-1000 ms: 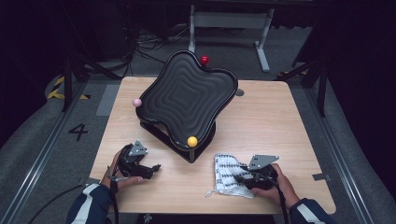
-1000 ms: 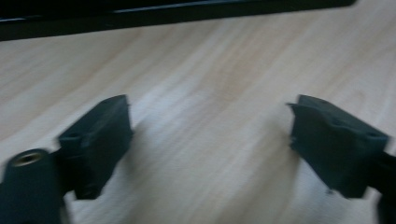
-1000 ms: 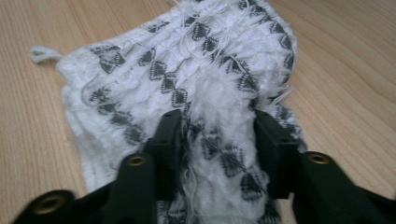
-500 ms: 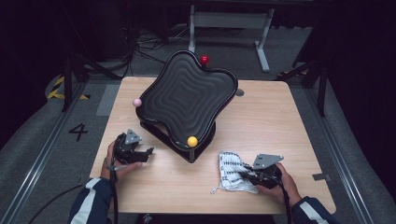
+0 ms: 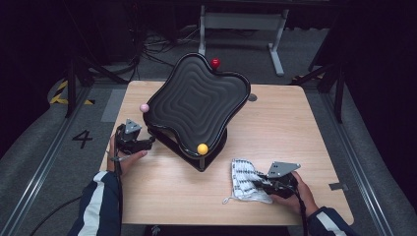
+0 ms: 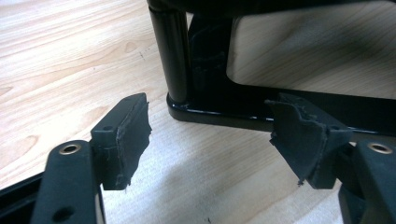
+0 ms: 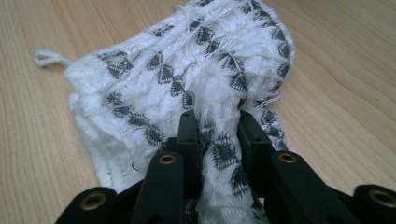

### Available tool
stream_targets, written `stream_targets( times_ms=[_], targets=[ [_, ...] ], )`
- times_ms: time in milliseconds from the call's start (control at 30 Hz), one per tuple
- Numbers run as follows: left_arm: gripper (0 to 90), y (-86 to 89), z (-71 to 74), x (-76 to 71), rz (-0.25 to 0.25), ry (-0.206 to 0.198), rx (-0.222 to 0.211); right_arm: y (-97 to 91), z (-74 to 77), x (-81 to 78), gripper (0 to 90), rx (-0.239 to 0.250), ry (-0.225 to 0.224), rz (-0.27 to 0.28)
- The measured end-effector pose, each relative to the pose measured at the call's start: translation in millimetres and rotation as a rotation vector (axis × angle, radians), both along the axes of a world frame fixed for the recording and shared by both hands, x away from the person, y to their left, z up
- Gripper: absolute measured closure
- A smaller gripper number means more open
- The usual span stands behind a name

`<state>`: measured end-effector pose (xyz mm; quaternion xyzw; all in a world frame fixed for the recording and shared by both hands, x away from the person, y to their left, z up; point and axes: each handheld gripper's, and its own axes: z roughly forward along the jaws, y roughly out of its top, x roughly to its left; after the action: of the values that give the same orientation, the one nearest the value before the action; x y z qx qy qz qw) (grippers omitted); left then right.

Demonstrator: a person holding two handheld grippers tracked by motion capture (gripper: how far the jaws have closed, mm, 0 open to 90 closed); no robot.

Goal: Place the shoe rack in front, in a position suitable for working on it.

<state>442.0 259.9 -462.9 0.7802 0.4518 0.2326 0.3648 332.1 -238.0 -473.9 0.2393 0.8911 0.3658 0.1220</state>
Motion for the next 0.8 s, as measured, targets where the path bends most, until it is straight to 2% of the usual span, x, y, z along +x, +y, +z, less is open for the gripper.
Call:
stream_targets(
  times_ms=[33, 100, 200, 267, 333, 400, 667, 800],
  targets=[
    [26.2, 1.6, 2.7, 2.4, 0.005, -0.01, -0.028, -0.6, -0.1, 0.3, 74.3, 0.003, 0.003, -0.001],
    [27.1, 3.1, 6.4, 4.5, 0.029, -0.041, -0.048, -1.1, -0.6, 0.7, 74.2, 0.009, 0.004, 0.0],
    [26.9, 7.4, 11.5, 11.2, 0.044, -0.05, -0.09, -0.7, -0.6, 0.1, 74.0, 0.004, -0.002, -0.001],
    [28.2, 6.0, 13.3, 12.7, 0.042, -0.072, -0.062, -0.7, -0.8, 0.1, 73.9, 0.006, -0.004, -0.001],
    [28.3, 4.2, 13.1, 15.1, 0.04, -0.07, -0.051, -1.1, -0.8, 0.1, 73.6, 0.009, 0.002, 0.0],
    [28.6, 0.1, 10.7, 17.8, 0.042, -0.061, -0.023, -1.6, -1.4, 0.8, 73.4, 0.015, 0.001, -0.002],
    [29.6, -13.6, 9.3, 25.6, -0.013, -0.059, -0.019, -2.2, -1.7, 0.7, 72.8, 0.016, -0.002, 0.003],
    [29.7, -14.9, 9.8, 25.7, -0.029, -0.056, -0.019, -2.2, -1.6, 0.3, 72.9, 0.015, -0.002, 0.002]
  ],
)
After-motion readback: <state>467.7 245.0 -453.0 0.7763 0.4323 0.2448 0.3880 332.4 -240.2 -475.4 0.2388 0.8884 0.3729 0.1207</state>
